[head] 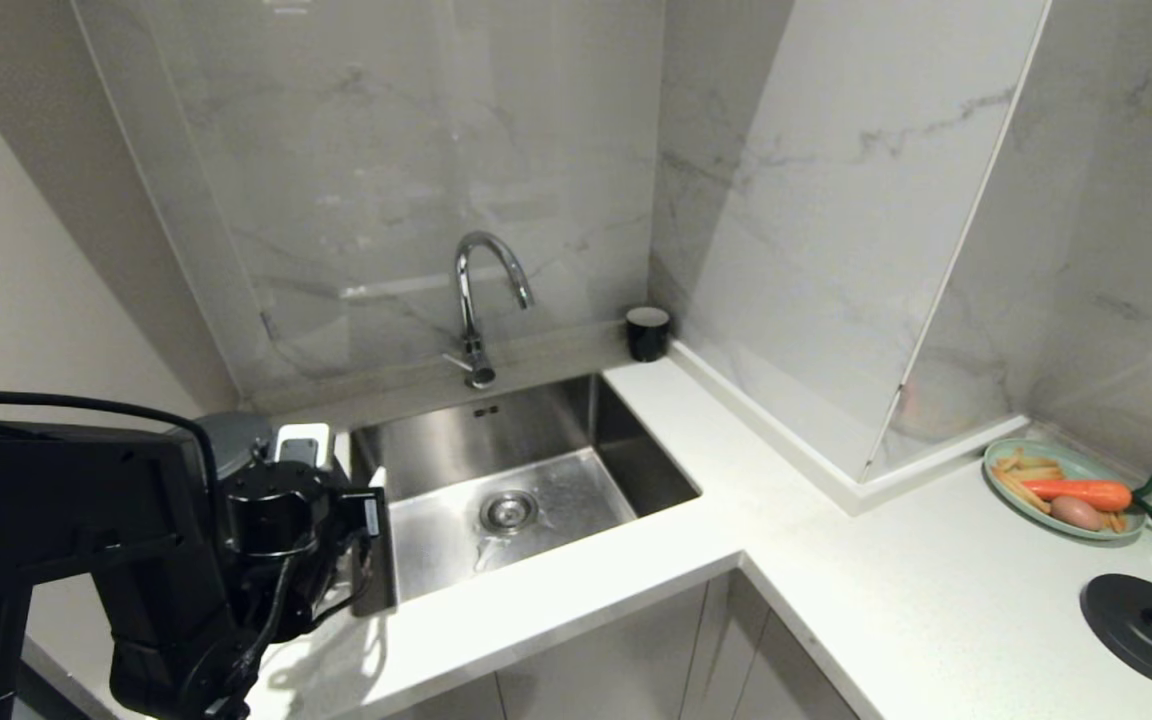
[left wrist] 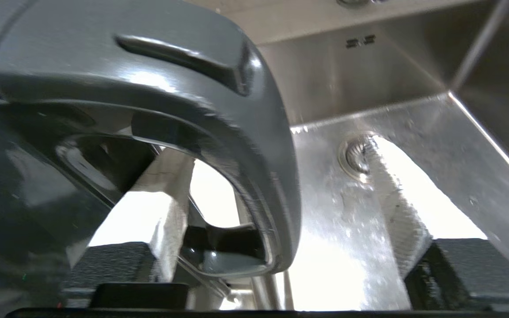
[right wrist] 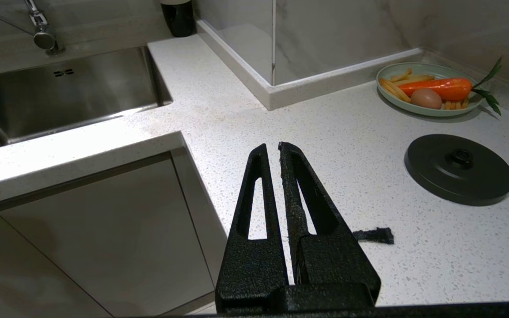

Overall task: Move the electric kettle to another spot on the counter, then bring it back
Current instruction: Place it by the sink

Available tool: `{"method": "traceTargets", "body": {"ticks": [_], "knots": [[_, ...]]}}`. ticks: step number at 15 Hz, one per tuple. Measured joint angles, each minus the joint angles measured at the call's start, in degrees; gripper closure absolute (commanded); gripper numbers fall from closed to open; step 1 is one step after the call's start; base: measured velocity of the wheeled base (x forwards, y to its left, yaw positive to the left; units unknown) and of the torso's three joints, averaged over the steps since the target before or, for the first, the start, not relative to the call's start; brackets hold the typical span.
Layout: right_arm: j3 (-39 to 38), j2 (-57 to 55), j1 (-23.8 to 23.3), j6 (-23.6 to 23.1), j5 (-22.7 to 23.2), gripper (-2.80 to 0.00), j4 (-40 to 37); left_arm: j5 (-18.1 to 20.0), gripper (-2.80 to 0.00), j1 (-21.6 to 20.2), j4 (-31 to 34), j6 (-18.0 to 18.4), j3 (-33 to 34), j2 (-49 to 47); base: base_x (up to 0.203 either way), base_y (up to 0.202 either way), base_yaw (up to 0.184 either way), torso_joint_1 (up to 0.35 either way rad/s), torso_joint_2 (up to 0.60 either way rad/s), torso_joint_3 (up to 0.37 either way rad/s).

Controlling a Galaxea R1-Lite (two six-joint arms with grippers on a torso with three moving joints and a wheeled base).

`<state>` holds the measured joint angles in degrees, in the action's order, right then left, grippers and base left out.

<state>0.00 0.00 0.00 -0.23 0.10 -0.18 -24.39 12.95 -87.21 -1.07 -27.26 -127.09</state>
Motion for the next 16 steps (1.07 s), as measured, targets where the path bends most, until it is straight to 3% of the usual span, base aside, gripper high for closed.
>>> {"method": "traceTargets", "body": {"ticks": [16], "knots": [[0.0, 0.0, 0.0, 0.0, 0.0, 0.00, 0.0, -0.3, -2.80, 4.5, 0.1, -5.5, 11.1, 4.8, 0.000, 0.000, 0.000, 0.000, 0.00, 0.000]]}}
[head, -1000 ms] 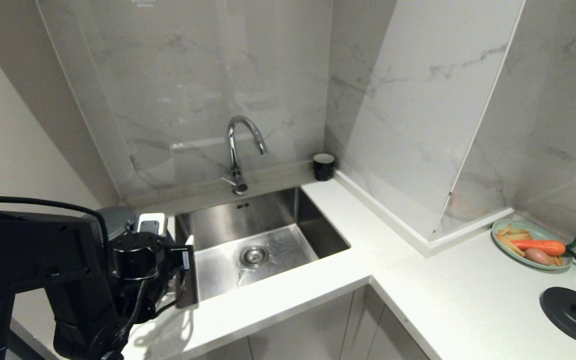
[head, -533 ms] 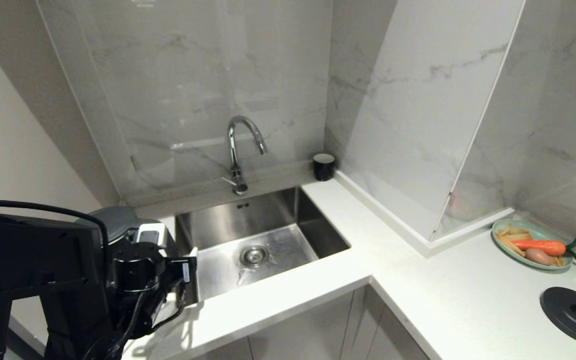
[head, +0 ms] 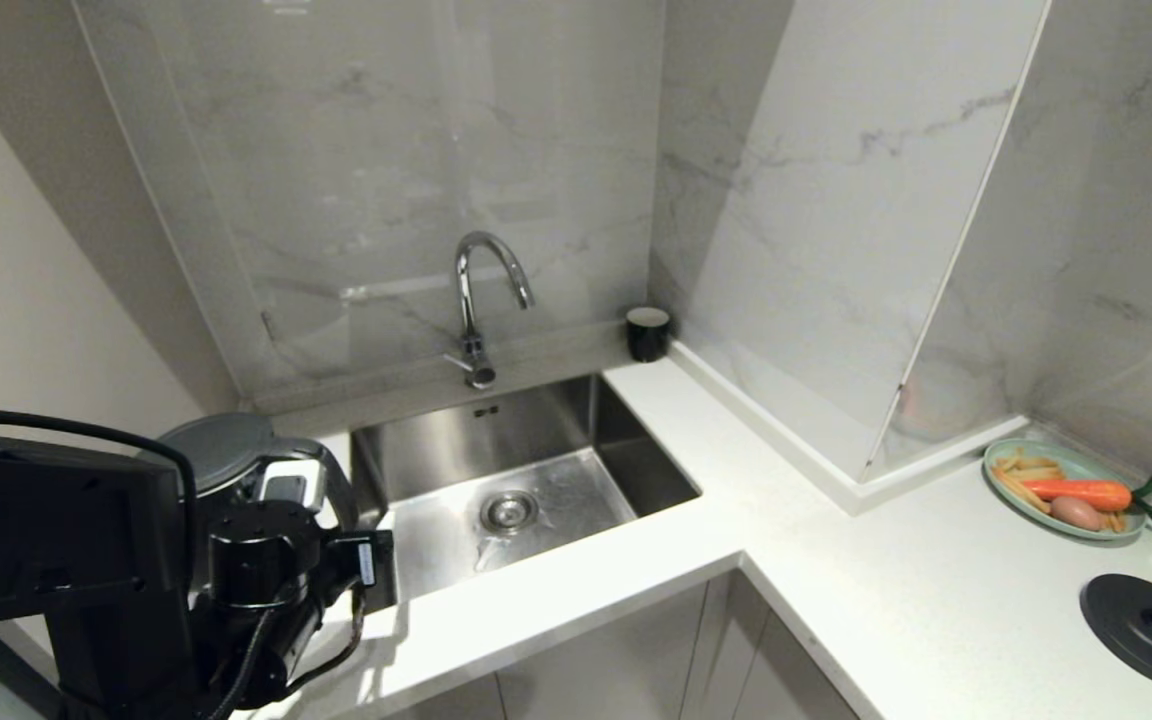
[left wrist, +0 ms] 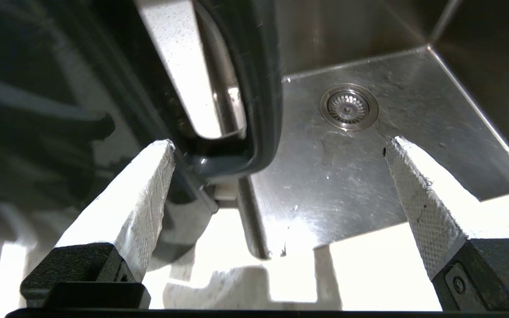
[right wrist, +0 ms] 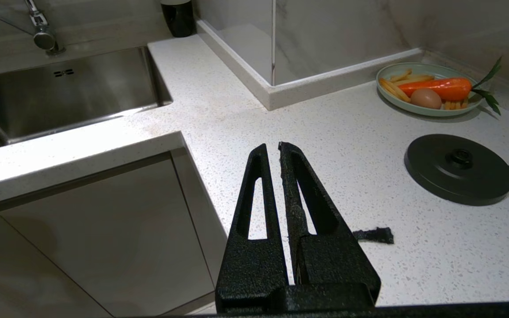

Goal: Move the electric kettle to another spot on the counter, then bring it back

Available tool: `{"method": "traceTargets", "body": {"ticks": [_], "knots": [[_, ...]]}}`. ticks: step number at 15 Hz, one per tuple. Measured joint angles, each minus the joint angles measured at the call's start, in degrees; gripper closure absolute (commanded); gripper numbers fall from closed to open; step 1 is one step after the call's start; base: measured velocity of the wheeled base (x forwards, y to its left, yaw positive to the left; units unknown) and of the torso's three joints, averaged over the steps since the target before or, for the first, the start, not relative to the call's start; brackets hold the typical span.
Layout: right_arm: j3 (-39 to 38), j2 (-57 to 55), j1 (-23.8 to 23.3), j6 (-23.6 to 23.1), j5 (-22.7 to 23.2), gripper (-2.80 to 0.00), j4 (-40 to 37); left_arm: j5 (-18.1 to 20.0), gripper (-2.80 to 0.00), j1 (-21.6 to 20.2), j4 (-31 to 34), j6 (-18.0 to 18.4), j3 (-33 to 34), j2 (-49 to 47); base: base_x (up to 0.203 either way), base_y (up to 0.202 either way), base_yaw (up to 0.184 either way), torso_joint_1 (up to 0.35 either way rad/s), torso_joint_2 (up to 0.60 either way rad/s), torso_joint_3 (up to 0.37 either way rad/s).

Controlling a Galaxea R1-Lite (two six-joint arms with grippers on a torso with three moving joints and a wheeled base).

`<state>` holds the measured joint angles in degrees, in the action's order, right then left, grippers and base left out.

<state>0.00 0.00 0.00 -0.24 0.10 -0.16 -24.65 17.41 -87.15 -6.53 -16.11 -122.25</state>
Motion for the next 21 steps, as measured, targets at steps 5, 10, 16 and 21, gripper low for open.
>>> {"method": "traceTargets", "body": {"ticks": [5, 10, 16, 21], "knots": [[0.0, 0.0, 0.0, 0.0, 0.0, 0.00, 0.0, 0.0, -2.80, 2.7, 0.0, -2.6, 5.9, 4.7, 0.000, 0.000, 0.000, 0.000, 0.00, 0.000], [0.0, 0.0, 0.0, 0.0, 0.0, 0.00, 0.0, -2.1, 0.00, 5.1, 0.0, -3.2, 9.8, 8.7, 0.000, 0.000, 0.000, 0.000, 0.00, 0.000], [0.0, 0.0, 0.0, 0.0, 0.0, 0.00, 0.0, -5.9, 0.00, 10.5, 0.0, -4.2, 12.7, 13.8, 0.000, 0.000, 0.000, 0.000, 0.00, 0.000], [0.0, 0.0, 0.0, 0.0, 0.0, 0.00, 0.0, -8.5, 0.00, 12.9, 0.0, 2.1, 14.3, 23.8, 0.000, 0.000, 0.000, 0.000, 0.00, 0.000]]}}
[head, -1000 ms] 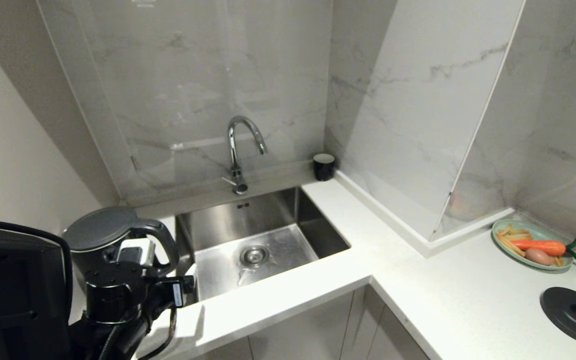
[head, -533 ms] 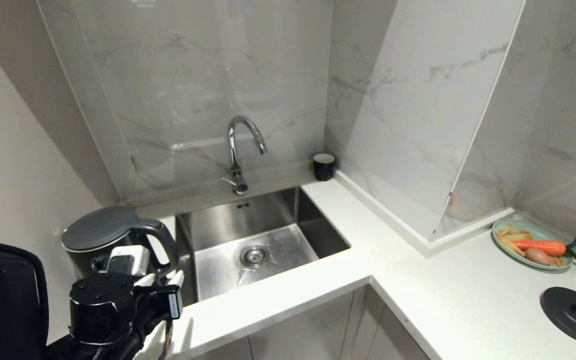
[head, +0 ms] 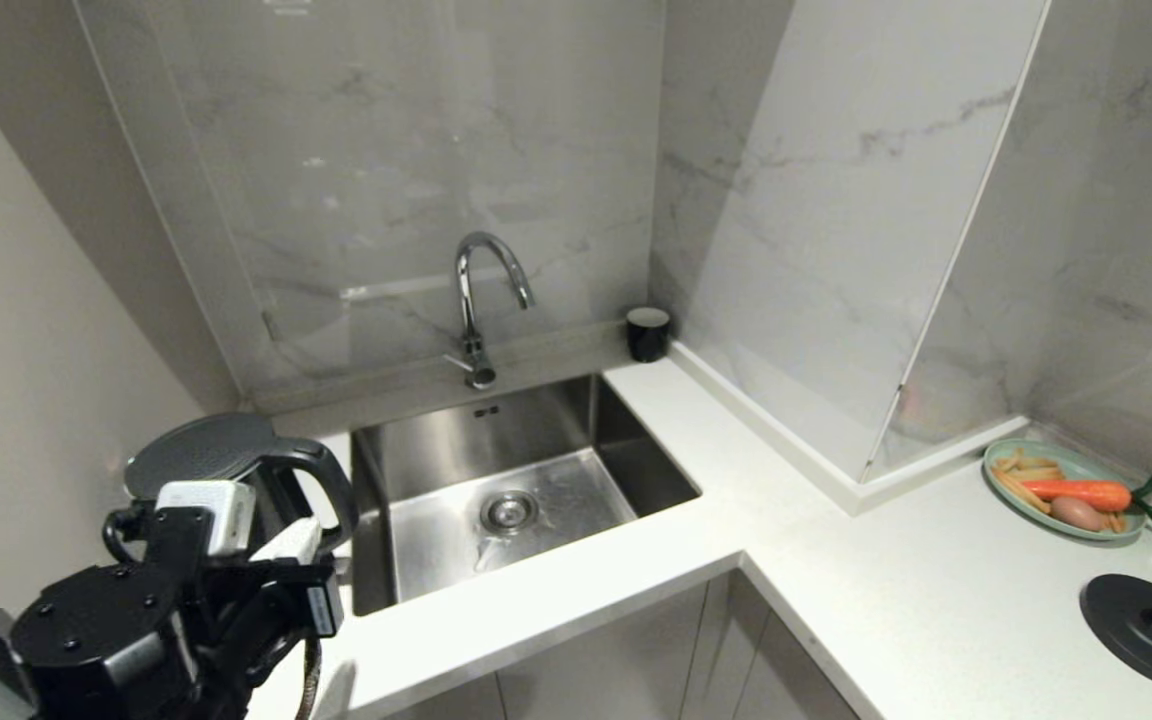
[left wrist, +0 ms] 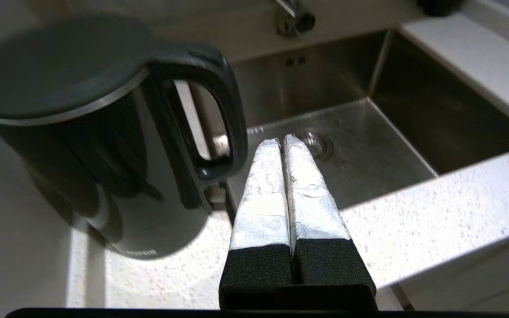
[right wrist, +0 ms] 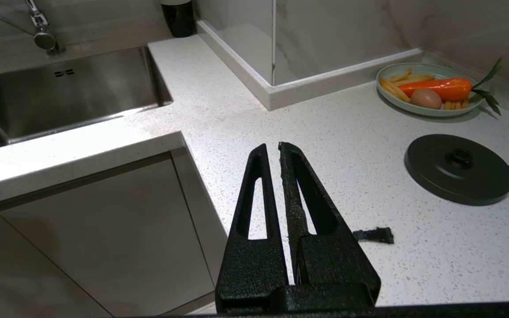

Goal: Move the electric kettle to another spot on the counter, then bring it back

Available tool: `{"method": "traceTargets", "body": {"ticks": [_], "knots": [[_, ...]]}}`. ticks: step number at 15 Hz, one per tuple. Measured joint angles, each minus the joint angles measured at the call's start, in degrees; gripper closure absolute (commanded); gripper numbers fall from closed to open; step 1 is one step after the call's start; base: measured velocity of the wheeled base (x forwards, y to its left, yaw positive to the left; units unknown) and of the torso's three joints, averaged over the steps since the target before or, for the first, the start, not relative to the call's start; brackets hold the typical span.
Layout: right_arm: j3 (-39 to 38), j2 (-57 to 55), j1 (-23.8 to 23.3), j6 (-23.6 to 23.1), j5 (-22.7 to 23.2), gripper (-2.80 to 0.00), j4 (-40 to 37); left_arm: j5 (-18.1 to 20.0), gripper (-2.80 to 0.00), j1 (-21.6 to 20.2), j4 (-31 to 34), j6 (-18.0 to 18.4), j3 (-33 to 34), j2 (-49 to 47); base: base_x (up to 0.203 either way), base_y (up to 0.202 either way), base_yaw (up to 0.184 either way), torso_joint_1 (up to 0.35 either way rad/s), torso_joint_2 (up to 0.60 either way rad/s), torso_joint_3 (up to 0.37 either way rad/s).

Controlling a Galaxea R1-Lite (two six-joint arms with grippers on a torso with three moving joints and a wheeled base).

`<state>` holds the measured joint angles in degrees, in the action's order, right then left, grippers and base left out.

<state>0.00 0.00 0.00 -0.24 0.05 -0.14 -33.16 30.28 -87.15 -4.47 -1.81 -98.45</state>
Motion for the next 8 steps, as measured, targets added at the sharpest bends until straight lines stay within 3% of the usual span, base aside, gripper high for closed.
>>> {"method": "traceTargets", "body": {"ticks": [5, 8], "knots": [[0.0, 0.0, 0.0, 0.0, 0.0, 0.00, 0.0, -6.4, 0.00, 0.3, 1.1, 11.5, -0.4, 15.0, 0.000, 0.000, 0.000, 0.000, 0.00, 0.000], [0.0, 0.0, 0.0, 0.0, 0.0, 0.00, 0.0, -8.4, 0.00, -2.3, 6.7, 15.9, -1.3, 24.9, 0.000, 0.000, 0.000, 0.000, 0.00, 0.000]]}}
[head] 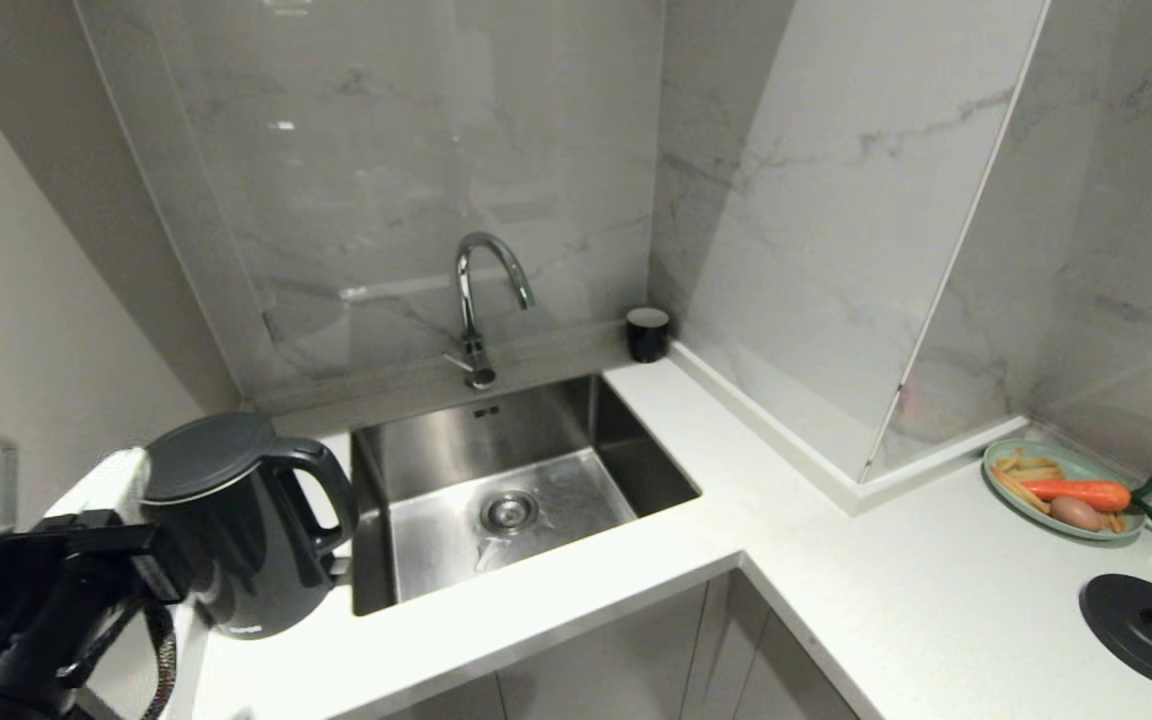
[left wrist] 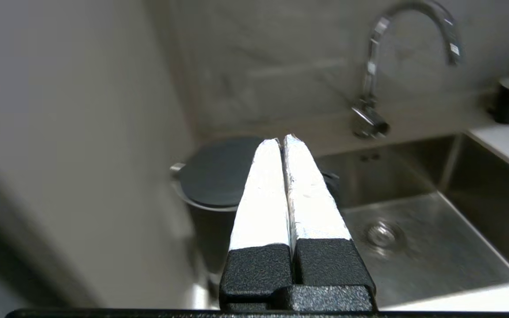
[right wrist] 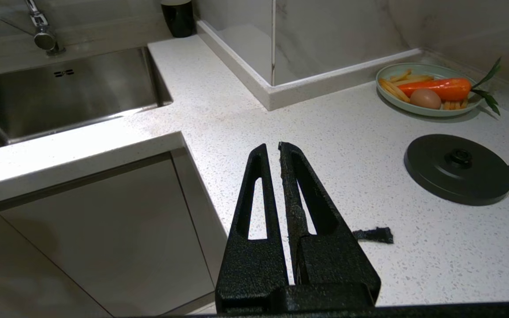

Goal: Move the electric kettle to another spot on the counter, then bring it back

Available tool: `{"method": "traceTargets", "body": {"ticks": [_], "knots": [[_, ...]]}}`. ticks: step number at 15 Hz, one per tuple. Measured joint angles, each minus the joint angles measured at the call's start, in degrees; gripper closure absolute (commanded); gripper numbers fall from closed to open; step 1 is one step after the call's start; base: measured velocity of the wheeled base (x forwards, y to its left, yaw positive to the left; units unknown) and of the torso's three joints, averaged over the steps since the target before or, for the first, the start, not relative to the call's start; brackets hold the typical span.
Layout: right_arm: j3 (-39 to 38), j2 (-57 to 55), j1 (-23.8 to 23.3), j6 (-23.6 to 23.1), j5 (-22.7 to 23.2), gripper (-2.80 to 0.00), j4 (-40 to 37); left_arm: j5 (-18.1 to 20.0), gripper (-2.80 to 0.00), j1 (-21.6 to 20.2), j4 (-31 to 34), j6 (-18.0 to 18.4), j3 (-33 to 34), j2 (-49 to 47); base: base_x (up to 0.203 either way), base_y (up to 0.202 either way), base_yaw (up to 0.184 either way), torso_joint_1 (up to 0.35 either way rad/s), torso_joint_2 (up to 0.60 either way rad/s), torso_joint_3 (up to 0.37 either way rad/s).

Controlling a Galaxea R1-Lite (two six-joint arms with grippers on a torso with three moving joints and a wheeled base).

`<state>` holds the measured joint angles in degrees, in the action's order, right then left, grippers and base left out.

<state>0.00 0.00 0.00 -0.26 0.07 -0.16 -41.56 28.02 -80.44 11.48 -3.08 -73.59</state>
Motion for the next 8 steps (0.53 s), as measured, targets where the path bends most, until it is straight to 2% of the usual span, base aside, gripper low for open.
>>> {"method": "traceTargets", "body": {"ticks": [4, 8], "knots": [[0.0, 0.0, 0.0, 0.0, 0.0, 0.00, 0.0, -0.2, 0.00, -7.1, 14.8, 1.9, -4.0, 17.0, 0.000, 0.000, 0.000, 0.000, 0.00, 0.000], [0.0, 0.0, 0.0, 0.0, 0.0, 0.00, 0.0, 0.0, 0.00, -15.7, 37.9, 2.2, -7.7, 38.2, 0.000, 0.000, 0.000, 0.000, 0.00, 0.000]]}}
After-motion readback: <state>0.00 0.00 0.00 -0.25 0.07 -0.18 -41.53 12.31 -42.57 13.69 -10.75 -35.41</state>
